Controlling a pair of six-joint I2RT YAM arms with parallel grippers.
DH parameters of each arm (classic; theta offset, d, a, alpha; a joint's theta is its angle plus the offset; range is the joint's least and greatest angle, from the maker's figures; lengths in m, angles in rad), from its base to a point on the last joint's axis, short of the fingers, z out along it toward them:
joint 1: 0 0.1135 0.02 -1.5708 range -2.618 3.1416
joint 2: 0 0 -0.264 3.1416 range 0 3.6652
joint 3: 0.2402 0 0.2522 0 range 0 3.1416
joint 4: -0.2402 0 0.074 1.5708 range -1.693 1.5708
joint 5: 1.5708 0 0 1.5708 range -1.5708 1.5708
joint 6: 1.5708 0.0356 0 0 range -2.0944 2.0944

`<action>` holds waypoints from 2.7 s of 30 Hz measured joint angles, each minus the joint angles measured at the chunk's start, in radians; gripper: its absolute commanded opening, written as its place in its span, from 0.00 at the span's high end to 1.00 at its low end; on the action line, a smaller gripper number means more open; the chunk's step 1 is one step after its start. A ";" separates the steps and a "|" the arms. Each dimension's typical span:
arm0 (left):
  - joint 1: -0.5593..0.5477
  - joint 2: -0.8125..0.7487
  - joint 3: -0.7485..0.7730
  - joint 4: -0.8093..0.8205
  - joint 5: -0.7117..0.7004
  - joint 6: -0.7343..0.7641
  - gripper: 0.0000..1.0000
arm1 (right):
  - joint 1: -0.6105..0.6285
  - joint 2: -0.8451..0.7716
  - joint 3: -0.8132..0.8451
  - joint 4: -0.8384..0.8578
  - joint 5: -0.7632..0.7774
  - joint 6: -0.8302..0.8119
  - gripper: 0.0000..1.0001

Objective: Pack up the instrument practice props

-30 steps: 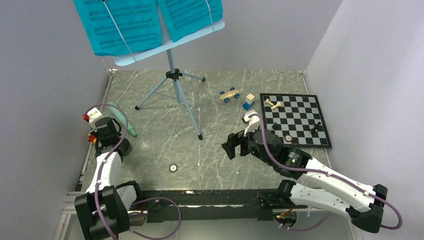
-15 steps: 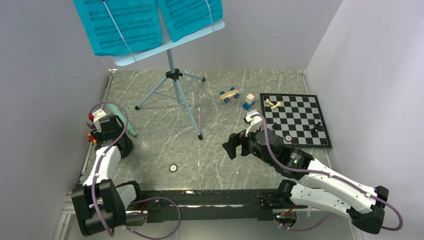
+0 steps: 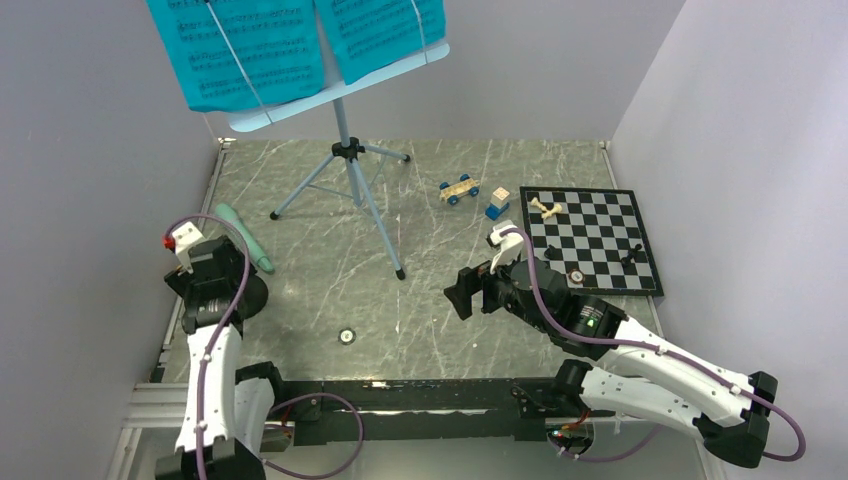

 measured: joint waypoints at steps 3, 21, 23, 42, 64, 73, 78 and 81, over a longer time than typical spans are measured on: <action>0.000 -0.066 0.032 -0.066 0.005 -0.006 0.08 | 0.000 0.002 0.000 -0.001 -0.011 0.000 0.00; -0.109 -0.240 0.372 -0.149 0.256 -0.181 0.14 | 0.000 0.008 0.032 -0.039 -0.035 -0.001 0.00; -0.180 -0.256 0.324 -0.103 0.273 -0.208 0.15 | 0.000 0.015 0.038 -0.046 -0.035 -0.001 0.00; -0.816 0.114 0.110 0.248 0.030 -0.330 0.02 | 0.000 0.077 0.056 -0.079 0.067 0.009 0.00; -0.743 0.663 0.209 0.657 0.359 -0.220 0.46 | -0.010 0.119 -0.027 -0.022 0.112 0.034 0.00; -0.757 0.743 0.236 0.673 0.380 -0.220 0.46 | -0.013 0.111 -0.027 -0.023 0.123 0.034 0.00; -0.784 0.747 0.238 0.671 0.383 -0.224 0.55 | -0.016 0.109 -0.030 -0.024 0.123 0.034 0.00; -0.793 0.749 0.235 0.673 0.375 -0.225 0.65 | -0.016 0.109 -0.031 -0.024 0.123 0.034 0.00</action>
